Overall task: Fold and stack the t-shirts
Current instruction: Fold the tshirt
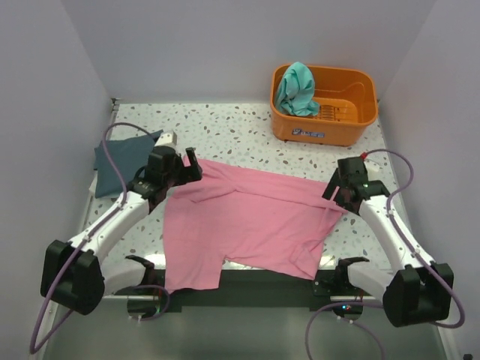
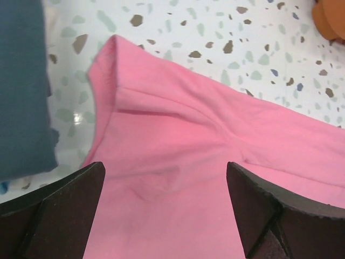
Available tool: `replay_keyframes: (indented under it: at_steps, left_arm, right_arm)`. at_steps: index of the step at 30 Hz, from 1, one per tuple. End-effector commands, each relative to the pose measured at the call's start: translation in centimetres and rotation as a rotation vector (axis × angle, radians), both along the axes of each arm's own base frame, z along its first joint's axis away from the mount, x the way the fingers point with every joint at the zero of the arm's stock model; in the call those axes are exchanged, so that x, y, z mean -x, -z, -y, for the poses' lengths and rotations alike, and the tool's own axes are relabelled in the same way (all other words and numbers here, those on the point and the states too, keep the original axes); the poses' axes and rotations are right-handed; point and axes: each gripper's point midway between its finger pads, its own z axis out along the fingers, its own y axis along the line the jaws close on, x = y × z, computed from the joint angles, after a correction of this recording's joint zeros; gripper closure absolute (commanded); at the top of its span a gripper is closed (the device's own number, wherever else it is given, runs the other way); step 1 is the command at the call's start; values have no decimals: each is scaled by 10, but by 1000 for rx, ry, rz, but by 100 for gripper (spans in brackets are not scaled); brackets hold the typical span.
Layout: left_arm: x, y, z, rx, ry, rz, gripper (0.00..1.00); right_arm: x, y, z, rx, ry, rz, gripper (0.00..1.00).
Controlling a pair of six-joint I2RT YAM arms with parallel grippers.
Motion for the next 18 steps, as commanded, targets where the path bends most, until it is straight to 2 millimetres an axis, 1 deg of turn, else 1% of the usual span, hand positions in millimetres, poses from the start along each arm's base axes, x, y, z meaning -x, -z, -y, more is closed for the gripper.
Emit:
replay_keyframes:
  at_steps: [1, 2, 3, 4, 5, 6, 8, 9, 10, 11, 12, 13, 14, 15, 17, 18]
  left_arm:
    - [-24, -11, 32, 66, 99, 56, 0]
    - [-31, -11, 39, 82, 119, 72, 0]
    - [-35, 6, 43, 79, 129, 34, 0]
    - [-40, 10, 48, 82, 146, 29, 0]
    - [-49, 10, 52, 92, 149, 52, 0]
    - [-54, 27, 54, 83, 148, 16, 0]
    - [-63, 38, 57, 82, 145, -1, 0]
    - [-64, 58, 58, 70, 140, -50, 0]
    - [-69, 60, 59, 69, 139, -50, 0]
    - [-71, 66, 58, 63, 131, -62, 0]
    - [-72, 81, 55, 52, 120, -100, 0]
    - [-76, 83, 55, 52, 119, -108, 0]
    - [-77, 88, 52, 43, 107, -121, 0]
    - [-78, 95, 50, 36, 100, -138, 0]
    - [-79, 100, 46, 25, 78, -150, 0]
    - [-79, 103, 45, 24, 75, -159, 0]
  right_arm:
    - [15, 18, -15, 31, -21, -103, 1]
    - [18, 24, -22, 18, -38, -122, 1]
    - [22, 32, -25, 10, -38, -143, 1]
    - [23, 39, -27, 6, -41, -164, 1]
    - [27, 43, -29, 8, -45, -179, 2]
    - [32, 50, -28, 10, -40, -200, 1]
    - [39, 59, -25, 23, -21, -235, 1]
    - [43, 62, -24, 29, -17, -253, 1]
    - [45, 65, -22, 39, -9, -262, 1]
    - [48, 70, -20, 50, 2, -282, 1]
    - [53, 73, -19, 56, 17, -300, 1]
    - [54, 74, -13, 84, 40, -306, 1]
    - [53, 74, -13, 85, 51, -308, 1]
    - [46, 72, -15, 80, 52, -300, 1]
    - [33, 68, -22, 48, 43, -263, 1]
    - [23, 64, -25, 42, 23, -241, 1]
